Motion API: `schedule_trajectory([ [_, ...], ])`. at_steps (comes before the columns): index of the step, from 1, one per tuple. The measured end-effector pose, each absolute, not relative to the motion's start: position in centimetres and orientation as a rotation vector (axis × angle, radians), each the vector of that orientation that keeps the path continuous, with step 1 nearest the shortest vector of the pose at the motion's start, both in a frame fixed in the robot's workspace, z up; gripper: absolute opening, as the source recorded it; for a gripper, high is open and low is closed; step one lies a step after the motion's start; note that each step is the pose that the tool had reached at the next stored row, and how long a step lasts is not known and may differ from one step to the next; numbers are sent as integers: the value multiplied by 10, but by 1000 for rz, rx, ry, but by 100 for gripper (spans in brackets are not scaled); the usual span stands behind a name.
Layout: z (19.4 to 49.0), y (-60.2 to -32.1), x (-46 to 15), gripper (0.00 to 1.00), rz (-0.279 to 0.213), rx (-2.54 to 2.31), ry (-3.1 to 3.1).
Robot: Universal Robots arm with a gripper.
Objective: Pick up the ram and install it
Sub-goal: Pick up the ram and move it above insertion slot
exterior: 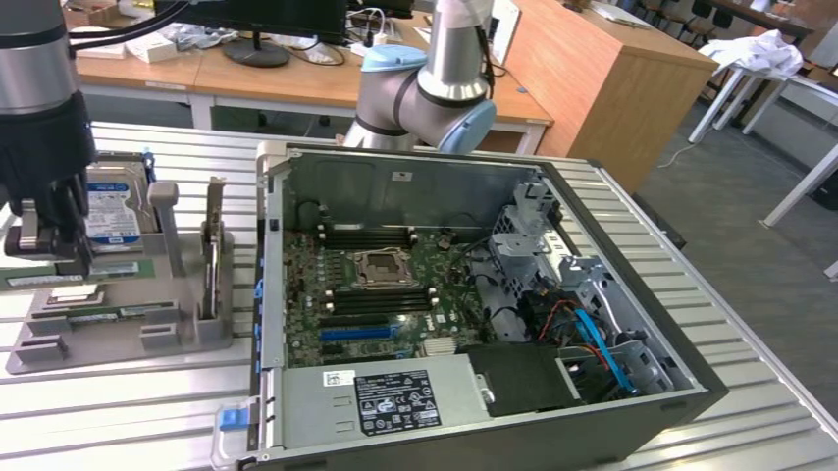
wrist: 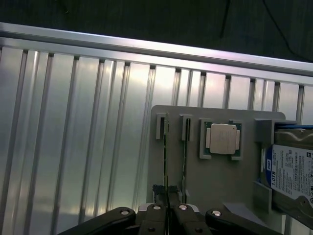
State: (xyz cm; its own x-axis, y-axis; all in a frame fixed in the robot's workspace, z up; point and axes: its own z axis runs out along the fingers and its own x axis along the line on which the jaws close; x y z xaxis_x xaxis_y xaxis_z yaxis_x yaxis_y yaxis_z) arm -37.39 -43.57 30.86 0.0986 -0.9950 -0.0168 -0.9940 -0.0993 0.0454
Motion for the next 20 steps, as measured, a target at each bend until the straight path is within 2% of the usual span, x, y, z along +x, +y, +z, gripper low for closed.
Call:
schedule_trajectory([
  [20,332,-436,-374,12,-67,2312,-2093],
])
